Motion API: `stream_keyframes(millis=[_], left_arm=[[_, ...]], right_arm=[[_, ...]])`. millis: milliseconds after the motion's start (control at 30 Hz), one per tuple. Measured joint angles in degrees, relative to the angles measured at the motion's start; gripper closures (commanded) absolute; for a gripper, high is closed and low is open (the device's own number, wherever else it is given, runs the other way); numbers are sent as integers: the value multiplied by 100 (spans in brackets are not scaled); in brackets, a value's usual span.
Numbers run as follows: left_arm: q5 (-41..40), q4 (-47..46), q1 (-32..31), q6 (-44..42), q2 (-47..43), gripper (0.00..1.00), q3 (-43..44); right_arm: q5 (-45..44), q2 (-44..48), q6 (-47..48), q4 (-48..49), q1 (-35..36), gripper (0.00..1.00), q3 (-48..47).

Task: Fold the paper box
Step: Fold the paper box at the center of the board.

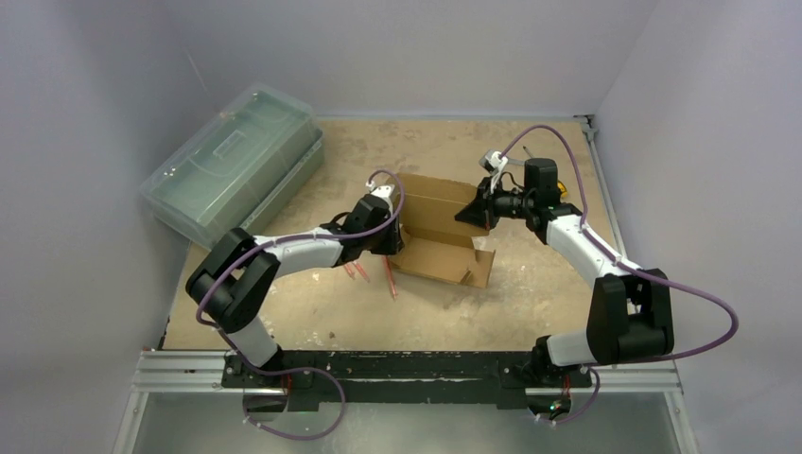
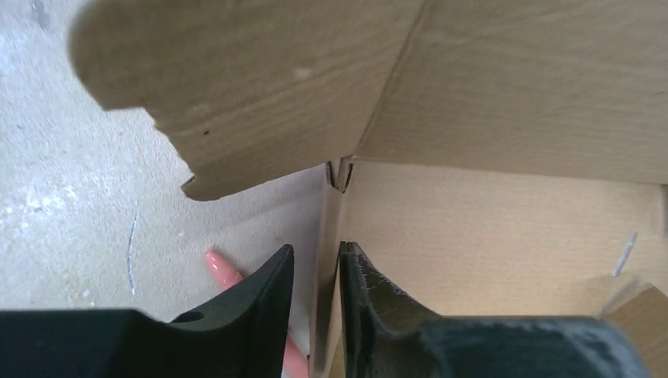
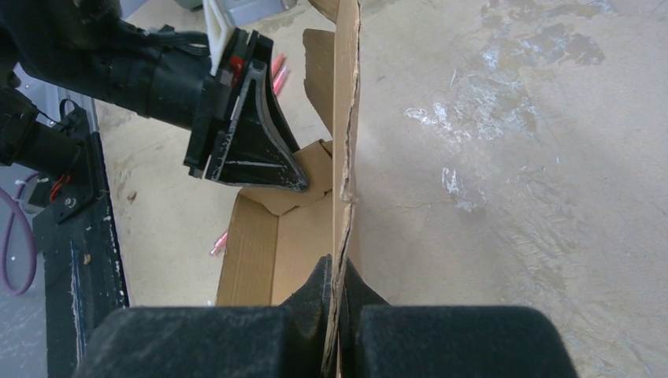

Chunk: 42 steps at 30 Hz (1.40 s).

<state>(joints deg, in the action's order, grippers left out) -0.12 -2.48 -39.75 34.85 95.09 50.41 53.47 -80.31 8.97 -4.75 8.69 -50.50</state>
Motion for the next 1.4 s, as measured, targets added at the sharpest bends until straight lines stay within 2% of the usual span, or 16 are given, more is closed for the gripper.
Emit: stream_keyframes(millis=[100,300,533,600,700,833,933,1067,1133,1233,1333,1400], left_arm=[[-4,-11,-2,0,111,100,-63],[-341,223,-234,-37,120,100,52],[-1429,890,-756,-20,120,100,422],[-1609,984,-782,22,120,100,470],[-1821,1110,-785,114,122,100,487],[-1941,1250,-785,256,162,100,516],[-1941,1296,-789,337,254,100,614],[-1873,1292,-789,378,431,100,754],[-1805,1294,-785,404,511,99,837],[-1698,1287,-785,479,627,98,966],[-1609,1279,-782,573,693,97,1029],[-1547,1270,-774,658,697,96,1034]], right_arm=[[2,0,0,-4,0,100,2],[0,-4,2,-31,31,100,7],[7,-4,7,-63,17,39,7],[9,-4,72,-107,13,27,7],[0,-4,186,-219,-44,19,-20],[-118,72,627,-654,-306,12,-216],[-234,529,1287,-1082,-553,10,-262],[125,1250,2802,-2076,-616,8,-485],[619,1375,4061,-2813,-501,11,-647],[844,1342,5104,-3388,144,18,-527],[553,1320,5080,-2973,1163,22,105],[219,1318,4815,-2457,1598,27,529]])
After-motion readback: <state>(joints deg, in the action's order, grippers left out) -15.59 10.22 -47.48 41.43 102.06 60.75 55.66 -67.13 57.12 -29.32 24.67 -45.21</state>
